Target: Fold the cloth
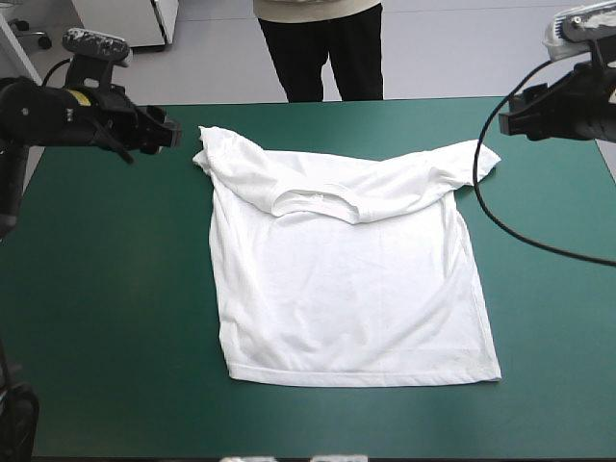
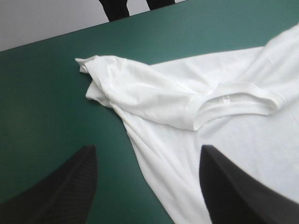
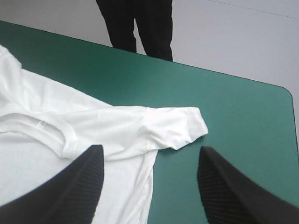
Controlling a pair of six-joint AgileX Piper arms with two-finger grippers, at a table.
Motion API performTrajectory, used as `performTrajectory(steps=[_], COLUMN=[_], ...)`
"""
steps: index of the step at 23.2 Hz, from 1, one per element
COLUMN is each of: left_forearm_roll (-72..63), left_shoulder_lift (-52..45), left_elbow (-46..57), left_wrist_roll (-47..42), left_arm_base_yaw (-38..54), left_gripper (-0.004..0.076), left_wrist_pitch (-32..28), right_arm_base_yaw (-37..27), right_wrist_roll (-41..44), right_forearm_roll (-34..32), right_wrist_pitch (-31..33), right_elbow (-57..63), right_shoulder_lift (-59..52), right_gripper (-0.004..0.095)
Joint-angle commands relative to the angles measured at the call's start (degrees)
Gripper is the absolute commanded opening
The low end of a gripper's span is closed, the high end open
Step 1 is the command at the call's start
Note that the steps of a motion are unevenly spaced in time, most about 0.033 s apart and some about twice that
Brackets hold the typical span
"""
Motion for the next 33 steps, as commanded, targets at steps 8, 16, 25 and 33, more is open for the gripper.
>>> performTrajectory(steps=[8,16,25,33], left_forearm_roll=[-8.52,-16.87,-3.87,-9.57], left_shoulder_lift=[-21.10,-25.23,-14.05,-3.41], left_elbow=[35.03,64.31,71.35,71.45], left_wrist_roll=[-3.00,1.41,-11.05,-7.70], left_arm_base_yaw=[-0.20,-2.01,-15.22,-19.72], left_gripper=[0.0453,0.0452,0.0451,0.0442], left_wrist_pitch=[-7.51,-16.79,-29.66,-35.84], right_arm_base_yaw=[-0.45,-0.45,-0.45,-0.45], right_wrist_roll=[1.74,1.99,1.79,1.62], right_forearm_roll=[1.34,3.29,3.48,3.22], right_wrist_pitch=[0.95,-1.78,-2.36,-2.68], right_elbow=[5.99,18.56,19.18,19.18], right_shoulder_lift=[-13.46,-18.37,-18.37,-18.37], right_gripper=[0.0563,0.0563,0.0563,0.0531])
